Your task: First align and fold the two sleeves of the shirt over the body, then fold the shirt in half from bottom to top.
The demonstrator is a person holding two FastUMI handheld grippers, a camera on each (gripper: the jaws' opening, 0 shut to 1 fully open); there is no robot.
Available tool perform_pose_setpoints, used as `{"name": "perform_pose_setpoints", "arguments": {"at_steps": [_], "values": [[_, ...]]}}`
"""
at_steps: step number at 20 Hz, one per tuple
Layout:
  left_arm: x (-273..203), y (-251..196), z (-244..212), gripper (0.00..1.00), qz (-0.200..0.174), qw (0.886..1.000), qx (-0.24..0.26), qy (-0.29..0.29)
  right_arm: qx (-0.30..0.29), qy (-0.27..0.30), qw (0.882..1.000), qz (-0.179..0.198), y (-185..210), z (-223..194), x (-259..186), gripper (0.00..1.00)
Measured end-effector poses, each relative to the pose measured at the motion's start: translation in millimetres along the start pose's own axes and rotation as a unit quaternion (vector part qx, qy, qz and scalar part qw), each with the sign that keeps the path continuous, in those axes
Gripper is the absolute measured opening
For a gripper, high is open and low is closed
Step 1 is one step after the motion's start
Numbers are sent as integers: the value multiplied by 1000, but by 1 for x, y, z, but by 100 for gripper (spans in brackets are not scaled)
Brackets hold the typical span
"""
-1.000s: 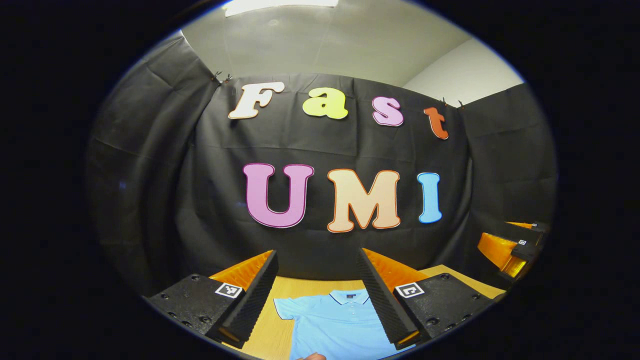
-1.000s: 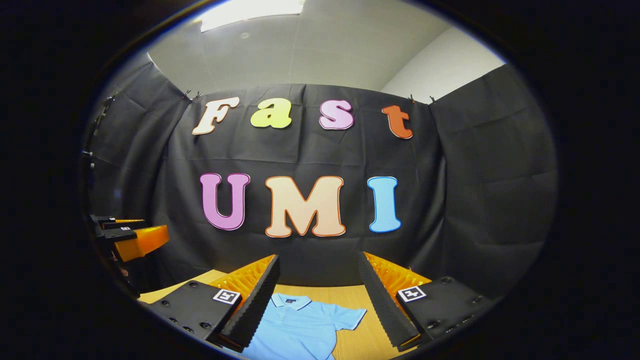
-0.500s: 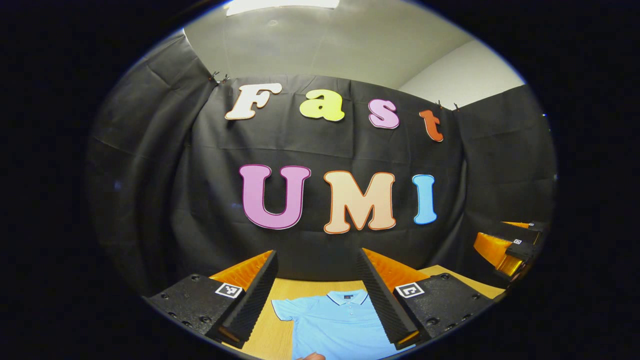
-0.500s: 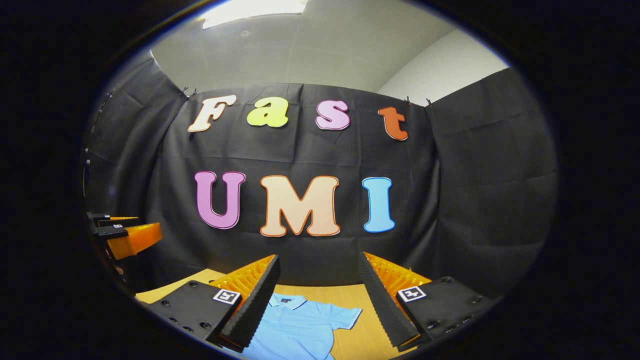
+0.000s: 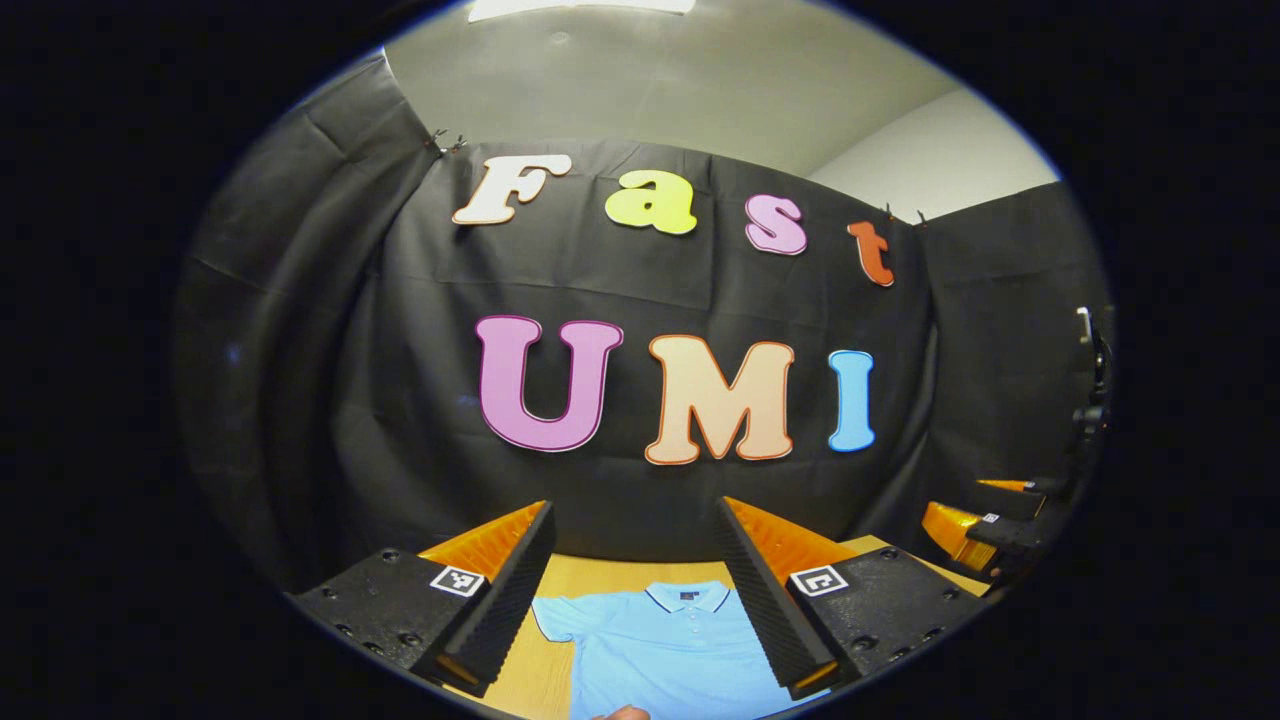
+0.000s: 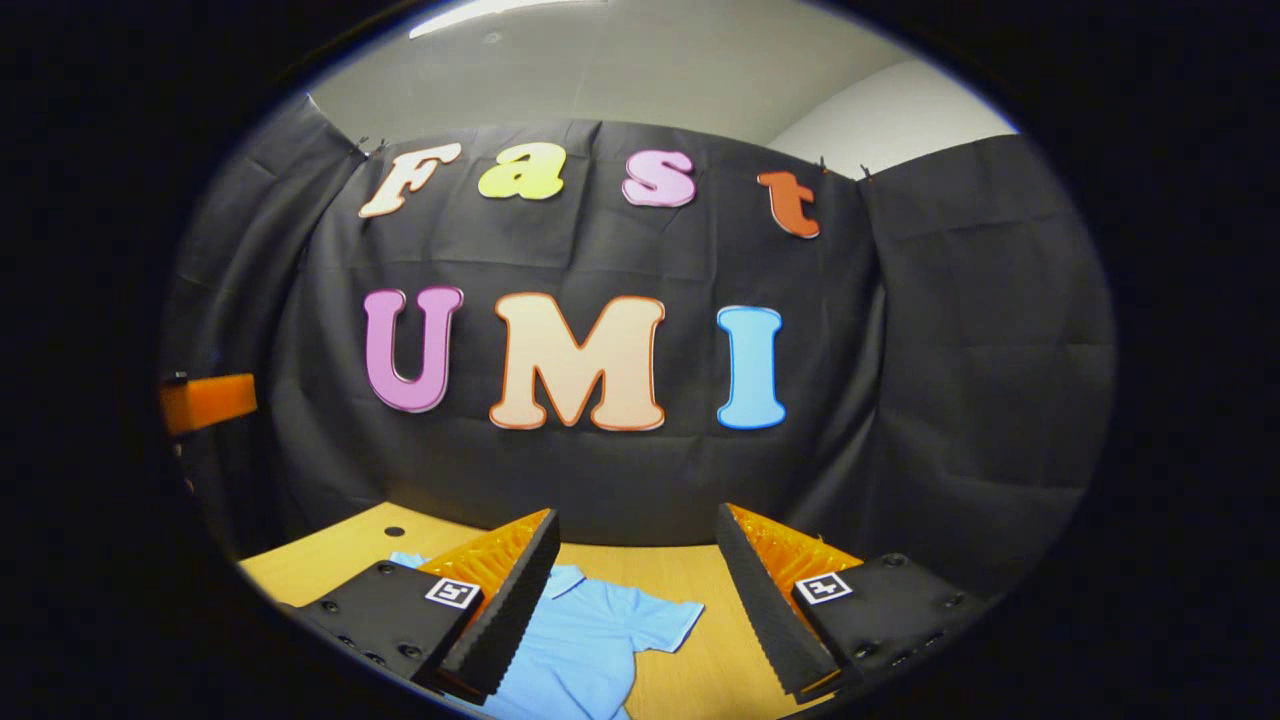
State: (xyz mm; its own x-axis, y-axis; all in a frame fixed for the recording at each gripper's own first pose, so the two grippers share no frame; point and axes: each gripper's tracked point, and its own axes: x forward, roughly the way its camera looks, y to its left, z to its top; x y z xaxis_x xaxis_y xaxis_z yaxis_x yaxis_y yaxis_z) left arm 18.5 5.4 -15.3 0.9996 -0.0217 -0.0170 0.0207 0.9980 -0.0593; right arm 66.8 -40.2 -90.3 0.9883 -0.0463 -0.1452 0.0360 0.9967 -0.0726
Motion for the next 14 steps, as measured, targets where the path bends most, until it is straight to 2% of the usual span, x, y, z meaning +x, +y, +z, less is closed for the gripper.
{"name": "perform_pose_setpoints", "arguments": {"at_steps": [4, 6, 8, 14], "values": [[18, -12, -12, 96, 27, 999, 18, 15, -13, 48, 999, 22, -24, -56, 50, 100], [26, -21, -13, 93, 35, 999, 25, 16, -22, 68, 997, 29, -35, -81, 75, 98], [35, -25, -20, 94, 45, 998, 33, 24, -20, 88, 995, 34, -44, -105, 93, 98], [53, -31, -45, 95, 77, 995, 42, 53, -25, 154, 987, 49, -51, -186, 146, 100]]}}
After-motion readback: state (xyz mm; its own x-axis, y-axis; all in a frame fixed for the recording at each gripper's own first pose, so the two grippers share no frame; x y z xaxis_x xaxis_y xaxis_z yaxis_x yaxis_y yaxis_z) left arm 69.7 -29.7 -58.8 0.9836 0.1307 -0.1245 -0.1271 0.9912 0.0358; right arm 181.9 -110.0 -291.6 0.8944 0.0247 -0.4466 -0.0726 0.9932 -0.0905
